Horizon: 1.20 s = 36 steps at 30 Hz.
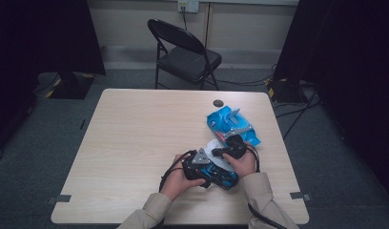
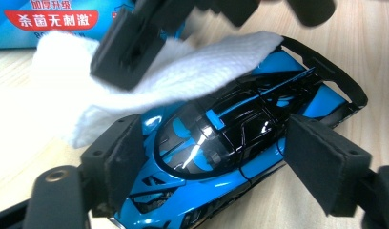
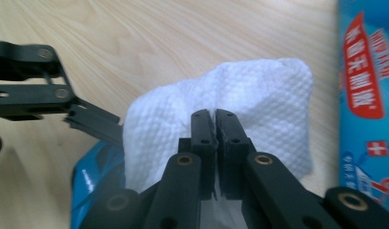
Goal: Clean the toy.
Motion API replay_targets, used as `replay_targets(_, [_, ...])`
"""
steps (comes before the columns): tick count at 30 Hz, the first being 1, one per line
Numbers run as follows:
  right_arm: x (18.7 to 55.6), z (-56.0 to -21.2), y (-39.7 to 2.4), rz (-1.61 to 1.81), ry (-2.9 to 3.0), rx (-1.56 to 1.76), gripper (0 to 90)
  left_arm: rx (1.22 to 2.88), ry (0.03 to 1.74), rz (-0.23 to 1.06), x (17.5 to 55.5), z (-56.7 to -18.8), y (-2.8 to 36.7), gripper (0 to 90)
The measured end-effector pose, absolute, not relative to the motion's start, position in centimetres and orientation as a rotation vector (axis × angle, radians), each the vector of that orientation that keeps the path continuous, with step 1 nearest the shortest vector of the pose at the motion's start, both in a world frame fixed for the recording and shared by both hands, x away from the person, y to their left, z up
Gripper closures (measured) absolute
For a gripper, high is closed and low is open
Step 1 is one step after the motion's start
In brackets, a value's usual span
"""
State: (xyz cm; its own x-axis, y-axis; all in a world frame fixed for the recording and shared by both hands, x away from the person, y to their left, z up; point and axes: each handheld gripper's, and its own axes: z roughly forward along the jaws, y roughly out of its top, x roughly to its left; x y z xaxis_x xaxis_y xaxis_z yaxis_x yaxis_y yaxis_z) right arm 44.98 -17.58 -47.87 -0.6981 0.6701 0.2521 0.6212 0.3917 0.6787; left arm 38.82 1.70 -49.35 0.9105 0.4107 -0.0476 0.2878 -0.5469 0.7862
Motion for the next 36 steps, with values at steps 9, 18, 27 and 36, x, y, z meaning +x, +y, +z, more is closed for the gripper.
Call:
replay_targets(9, [43.0,-44.8,-19.6,1.263,2.488,1.196,87.4,2.186,0.504,0.168,38.3,-47.8,2.4,17.1])
replay_targets(18, [40.7,-42.4,-19.9,1.316,2.437,1.172,87.4,2.183,0.497,0.169,37.0,-46.3,3.8,17.2])
replay_targets(27, [39.1,-41.0,-19.4,1.353,2.434,1.133,87.3,2.157,0.519,0.18,36.3,-45.6,5.6,17.1])
replay_targets(36, [38.4,-41.3,-17.3,1.39,2.474,1.072,87.0,2.157,0.531,0.193,35.7,-45.7,7.2,16.7])
